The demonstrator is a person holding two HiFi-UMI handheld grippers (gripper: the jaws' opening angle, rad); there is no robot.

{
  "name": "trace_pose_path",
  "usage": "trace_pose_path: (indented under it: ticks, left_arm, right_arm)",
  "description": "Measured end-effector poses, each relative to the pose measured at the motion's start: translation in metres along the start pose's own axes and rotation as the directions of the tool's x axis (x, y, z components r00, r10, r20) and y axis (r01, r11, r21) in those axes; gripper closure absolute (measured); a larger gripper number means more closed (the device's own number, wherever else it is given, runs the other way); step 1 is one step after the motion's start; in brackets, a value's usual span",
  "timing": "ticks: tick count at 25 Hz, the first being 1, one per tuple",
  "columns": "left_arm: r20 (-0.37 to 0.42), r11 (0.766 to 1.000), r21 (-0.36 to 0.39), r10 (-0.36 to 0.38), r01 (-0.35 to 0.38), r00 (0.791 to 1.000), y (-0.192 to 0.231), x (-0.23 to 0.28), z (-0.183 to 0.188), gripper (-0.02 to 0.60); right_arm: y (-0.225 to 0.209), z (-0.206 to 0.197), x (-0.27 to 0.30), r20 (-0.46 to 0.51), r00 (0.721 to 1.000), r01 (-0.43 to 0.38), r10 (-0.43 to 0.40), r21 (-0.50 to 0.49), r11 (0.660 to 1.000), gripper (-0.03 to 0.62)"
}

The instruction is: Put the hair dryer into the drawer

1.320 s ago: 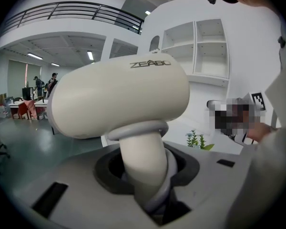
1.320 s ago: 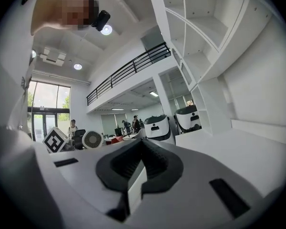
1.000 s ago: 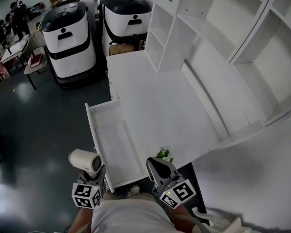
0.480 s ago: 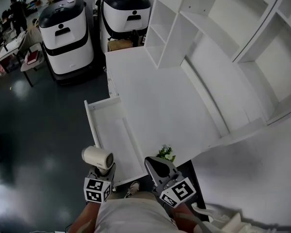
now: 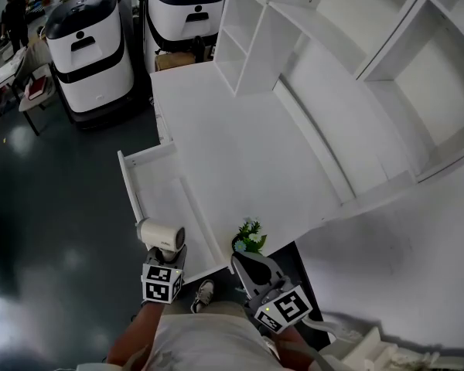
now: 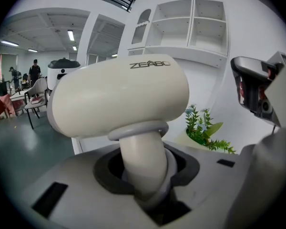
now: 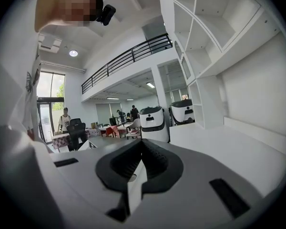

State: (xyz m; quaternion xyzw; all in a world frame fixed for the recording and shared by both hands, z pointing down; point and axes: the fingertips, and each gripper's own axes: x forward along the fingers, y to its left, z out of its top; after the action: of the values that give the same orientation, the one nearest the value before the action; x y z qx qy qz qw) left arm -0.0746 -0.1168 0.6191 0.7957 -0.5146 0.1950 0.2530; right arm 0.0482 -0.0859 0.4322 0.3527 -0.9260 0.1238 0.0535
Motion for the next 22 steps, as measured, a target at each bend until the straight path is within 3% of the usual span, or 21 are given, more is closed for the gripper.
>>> trace_pose_path:
  ticks: [13,22]
  left_arm:
    - [-0.137,0.999,0.009,0.04,-0.039,0.99,0.004,0.079,-0.038,0.439]
    - [-0.265,0.995,-0.014,0.096,-0.104,0.959,0.032,0.119,-0.078,0.437]
  right_arm:
    - [-0.014,-0.028,-0.052,-0.021,0.995,0.093,-0.092,0.028,0.995,0.585]
    - [-0.03,-0.038,-0.065,-0.044,0.989,0.147,-0.145,0.051,0.988,0.585]
